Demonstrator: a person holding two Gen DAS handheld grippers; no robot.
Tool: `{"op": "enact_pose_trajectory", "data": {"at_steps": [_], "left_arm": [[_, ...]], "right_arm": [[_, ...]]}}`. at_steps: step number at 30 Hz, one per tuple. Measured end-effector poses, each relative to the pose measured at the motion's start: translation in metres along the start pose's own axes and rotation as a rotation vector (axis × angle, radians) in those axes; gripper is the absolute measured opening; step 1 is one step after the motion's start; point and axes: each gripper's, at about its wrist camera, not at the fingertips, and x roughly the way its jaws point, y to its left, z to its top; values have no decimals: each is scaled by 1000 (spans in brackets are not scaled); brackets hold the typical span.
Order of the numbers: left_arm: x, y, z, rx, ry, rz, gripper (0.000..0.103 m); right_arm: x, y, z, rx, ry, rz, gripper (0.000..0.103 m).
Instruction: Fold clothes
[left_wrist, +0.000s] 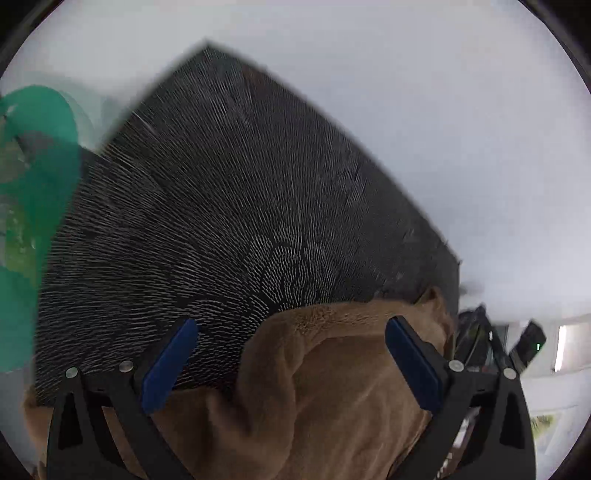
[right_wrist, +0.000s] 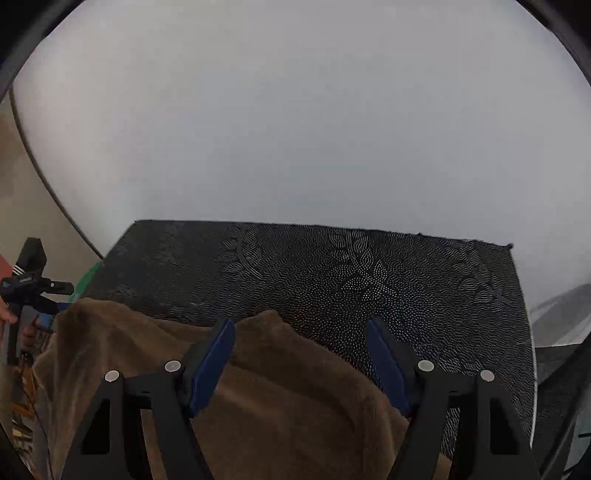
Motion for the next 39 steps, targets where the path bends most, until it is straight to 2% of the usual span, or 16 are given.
{"op": "enact_pose_trajectory", "data": {"at_steps": [3, 7, 10, 13, 16, 19, 21, 24, 27, 28, 29, 30, 32, 34, 37, 39], "left_arm": [[20, -8, -1, 34, 54, -48, 102], [26, -23, -5, 112, 108, -58, 102], [29, -36, -12, 200, 128, -27, 102], [37, -42, -16, 236, 171, -71, 102], [39, -46, -21, 266, 179, -76, 102], [43, -47, -27, 239, 223, -183, 102], [42, -54, -34, 268, 220, -235, 102], [41, -63, -40, 310, 190, -289, 102], [41, -68, -26, 300, 116, -296, 102], [38, -69, -22, 305, 70, -282, 100], [32, -72, -20, 321, 19, -276, 89], [25, -77, -21, 357, -29, -281, 68], [8, -88, -27, 454, -117, -298, 52], [-3, -98, -41, 563, -138, -341, 51], [-1, -111, -65, 705, -46, -369, 51], [5, -111, -68, 708, -19, -329, 52]], "right_arm": [[23, -2, 1, -14, 34, 17, 75], [42, 6, -1, -93, 70, 43, 75], [55, 17, -5, -173, 100, 48, 75], [70, 25, -9, -224, 151, 5, 75], [73, 28, -13, -243, 146, -2, 75], [68, 30, -19, -250, 128, 7, 74], [63, 29, -24, -249, 119, 48, 62], [56, 30, -30, -248, 104, 90, 36], [50, 35, -34, -260, 84, 85, 23], [45, 36, -34, -262, 65, 68, 18], [39, 36, -34, -262, 42, 48, 16], [29, 35, -32, -250, 5, 36, 15], [6, 32, -26, -213, -92, 16, 15], [-19, 32, -25, -194, -185, -9, 15], [-45, 36, -31, -196, -278, -43, 15], [-54, 40, -39, -208, -298, -43, 15]]}}
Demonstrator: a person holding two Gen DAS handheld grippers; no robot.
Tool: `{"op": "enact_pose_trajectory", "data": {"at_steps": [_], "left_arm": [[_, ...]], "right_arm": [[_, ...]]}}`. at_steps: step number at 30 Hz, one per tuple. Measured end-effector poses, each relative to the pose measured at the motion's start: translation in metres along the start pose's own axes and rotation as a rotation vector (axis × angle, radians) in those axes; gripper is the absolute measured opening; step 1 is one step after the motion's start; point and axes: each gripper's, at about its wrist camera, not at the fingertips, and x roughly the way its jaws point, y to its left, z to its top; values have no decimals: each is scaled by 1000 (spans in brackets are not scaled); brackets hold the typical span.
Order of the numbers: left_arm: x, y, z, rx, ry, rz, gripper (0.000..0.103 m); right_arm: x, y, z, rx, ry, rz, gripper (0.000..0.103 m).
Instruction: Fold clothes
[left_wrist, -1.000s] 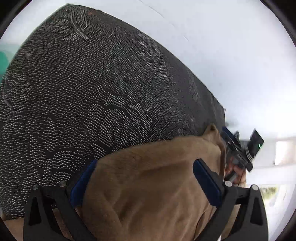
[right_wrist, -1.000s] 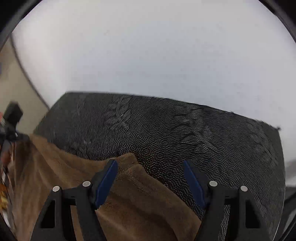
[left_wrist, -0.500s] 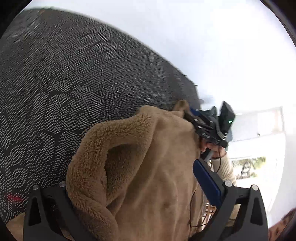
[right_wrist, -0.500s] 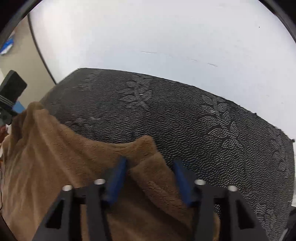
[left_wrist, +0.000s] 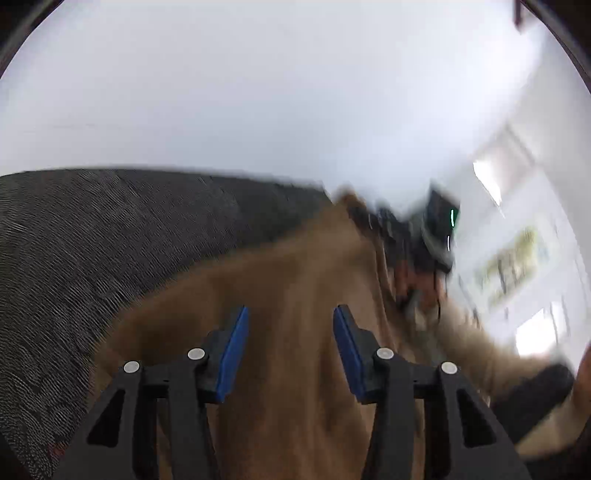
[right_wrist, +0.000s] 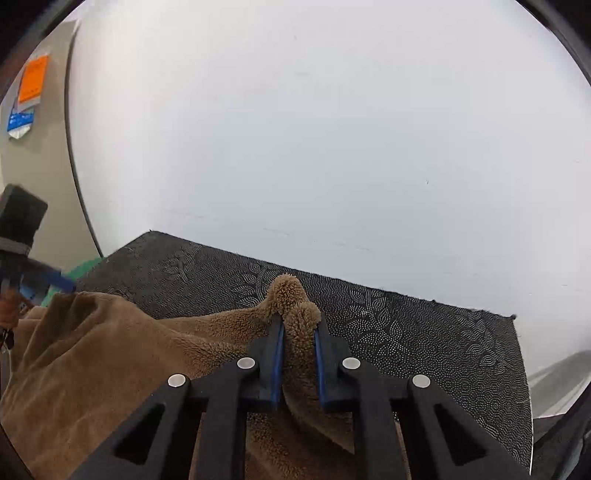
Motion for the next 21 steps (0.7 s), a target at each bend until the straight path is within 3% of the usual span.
{"op": "enact_pose_trajectory", "data": {"at_steps": [5, 6, 8, 10, 20, 21], "left_arm": [[15, 3, -7, -29, 76, 87, 54], [18, 4, -9, -34, 92, 105, 57], [-2, 18, 6, -120, -3, 115, 69], [6, 27, 12, -162, 6, 158, 81], [67, 69, 36, -338, 127, 395, 82], [72, 65, 35, -325, 142, 367, 82]], "right_arm": [[-44, 19, -20, -41, -44, 70, 15], [-55, 27, -25, -67, -53, 82, 15], [-76, 42, -36, -118, -58, 115, 15], [-92, 54, -46, -142, -43, 145, 15], [-127, 73, -106, -191, 49, 194, 15], [-128, 72, -110, -193, 56, 191, 15]]}}
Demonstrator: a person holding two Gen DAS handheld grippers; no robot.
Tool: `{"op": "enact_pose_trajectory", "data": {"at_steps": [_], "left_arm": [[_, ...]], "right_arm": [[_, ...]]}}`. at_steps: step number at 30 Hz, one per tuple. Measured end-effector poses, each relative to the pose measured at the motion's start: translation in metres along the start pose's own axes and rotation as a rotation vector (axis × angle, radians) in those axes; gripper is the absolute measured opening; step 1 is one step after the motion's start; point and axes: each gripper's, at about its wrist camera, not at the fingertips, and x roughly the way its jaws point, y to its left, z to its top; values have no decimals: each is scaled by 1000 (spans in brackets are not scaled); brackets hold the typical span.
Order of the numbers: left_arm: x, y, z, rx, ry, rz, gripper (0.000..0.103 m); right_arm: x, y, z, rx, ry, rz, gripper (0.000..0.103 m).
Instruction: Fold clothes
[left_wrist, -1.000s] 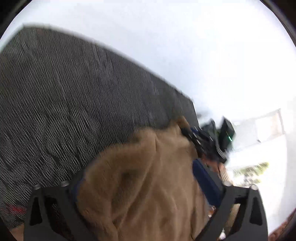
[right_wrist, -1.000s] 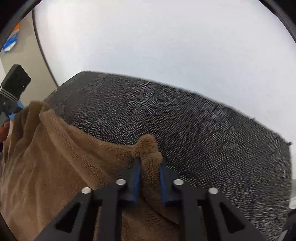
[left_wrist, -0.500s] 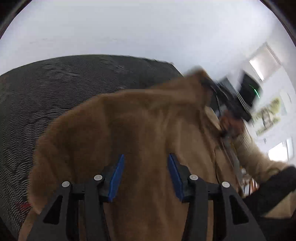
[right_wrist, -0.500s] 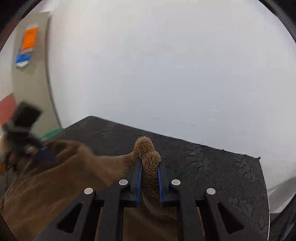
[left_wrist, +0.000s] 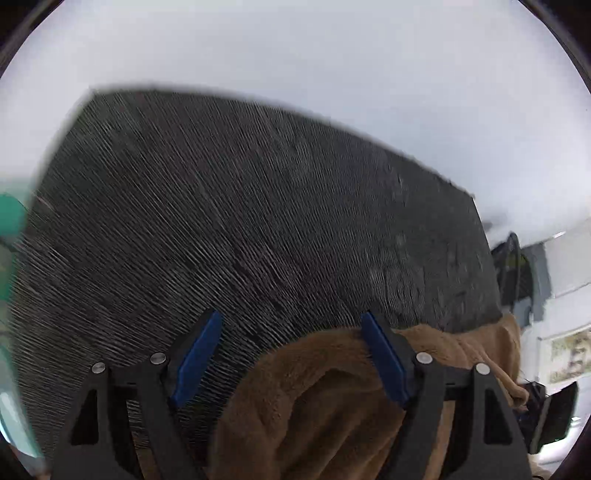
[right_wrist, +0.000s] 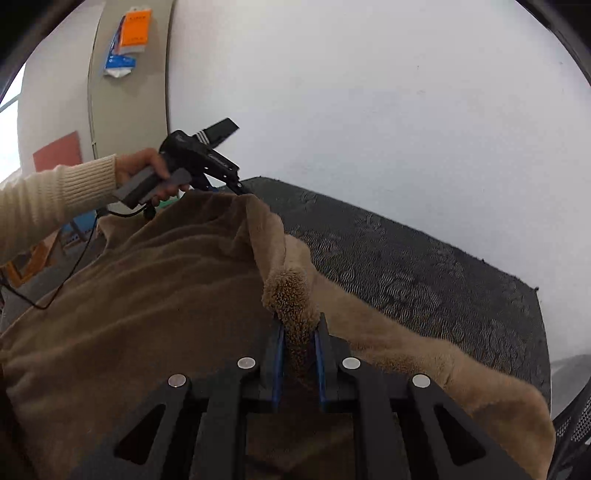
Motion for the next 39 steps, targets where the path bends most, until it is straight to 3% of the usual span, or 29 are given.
{"op": "enact_pose_trajectory", "data": {"at_steps": [3, 9, 12, 16, 21, 27, 30, 31, 32, 33, 36, 39], "left_arm": [[6, -21, -13, 85, 59, -97, 82], [2, -73, -59, 321, 164, -153, 82], [-6, -96, -87, 443, 195, -126, 82], [-11, -116, -113, 533, 210, -50, 82], [-17, -127, -125, 537, 167, 3, 82], [-9, -125, -126, 477, 132, 16, 82], [-4, -124, -121, 459, 119, 2, 82], [-3, -124, -119, 452, 115, -3, 82], [-1, -124, -118, 446, 110, -8, 82], [-2, -122, -119, 443, 104, -15, 82], [-8, -117, -126, 438, 86, -34, 83], [-10, -119, -128, 430, 70, -49, 83]], "right_arm": [[-2, -7, -6, 15, 18, -15, 15], [3, -29, -10, 103, 42, -55, 15], [12, -40, -12, 137, 61, -72, 15], [16, -44, -14, 148, 64, -75, 15], [18, -44, -15, 162, 67, -78, 15], [2, -51, -2, 254, 16, -7, 16], [-11, -41, 13, 238, -44, 16, 26], [-16, -38, 18, 232, -64, 24, 39], [-20, -34, 23, 227, -84, 32, 60], [-24, -31, 28, 221, -104, 40, 67], [-31, -14, 44, 174, -140, 82, 69], [-12, 13, 60, 115, -89, 209, 68]]}}
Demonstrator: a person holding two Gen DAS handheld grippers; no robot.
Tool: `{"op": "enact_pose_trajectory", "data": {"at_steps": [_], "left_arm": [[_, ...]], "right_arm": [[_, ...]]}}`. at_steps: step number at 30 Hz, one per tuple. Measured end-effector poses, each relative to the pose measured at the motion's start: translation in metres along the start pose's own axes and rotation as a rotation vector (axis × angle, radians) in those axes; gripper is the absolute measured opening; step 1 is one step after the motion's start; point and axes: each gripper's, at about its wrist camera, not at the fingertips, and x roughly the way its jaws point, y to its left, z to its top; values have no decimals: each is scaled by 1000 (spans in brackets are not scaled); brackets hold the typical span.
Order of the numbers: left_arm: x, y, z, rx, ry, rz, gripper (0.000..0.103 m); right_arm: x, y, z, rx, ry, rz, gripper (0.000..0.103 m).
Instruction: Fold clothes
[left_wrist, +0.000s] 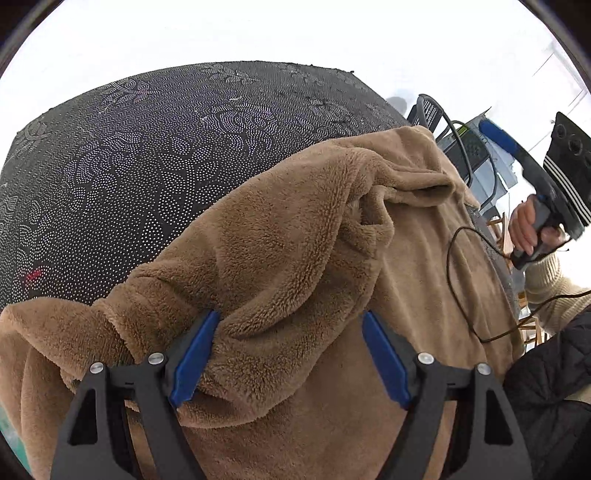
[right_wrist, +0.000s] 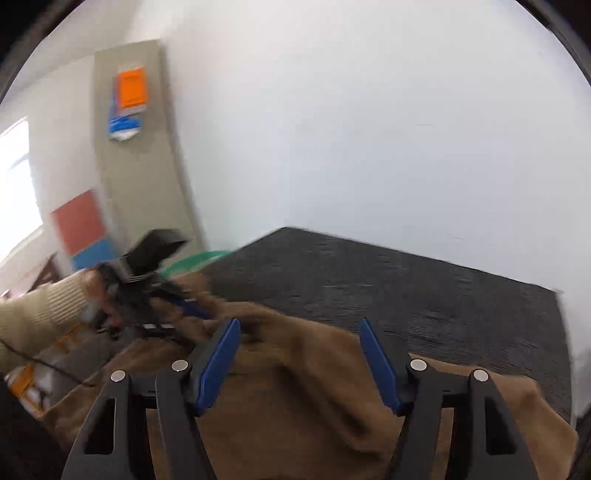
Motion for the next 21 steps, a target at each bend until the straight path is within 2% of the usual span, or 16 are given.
{"op": "enact_pose_trajectory", "data": {"at_steps": [1, 2, 4, 6, 13, 16, 18, 19, 21], "left_arm": [[0, -1, 0, -3, -7, -4, 83], [0, -2, 1, -6, -13, -9, 83], [-1, -2, 0, -8, -22, -13, 83], [-1, -4, -6, -5, -26, -14, 83], [-29, 5, -48, 1, -44, -32, 83], [-38, 14, -52, -8, -49, -43, 83], [-41, 16, -54, -14, -57, -41, 83], [-43, 16, -54, -17, -61, -39, 83], [-46, 18, -56, -24, -70, -37, 83]], "right_arm": [[13, 6, 1, -16, 32, 30, 62], [28, 11, 1, -33, 68, 53, 47], [58, 21, 2, -66, 139, 100, 37], [84, 25, 0, -75, 206, 142, 37], [149, 9, -12, 55, 398, 255, 37], [176, 1, -18, 111, 480, 304, 37], [173, 0, -21, 135, 467, 321, 31], [169, -1, -21, 159, 447, 340, 18], [151, -3, -16, 201, 360, 376, 15]]}}
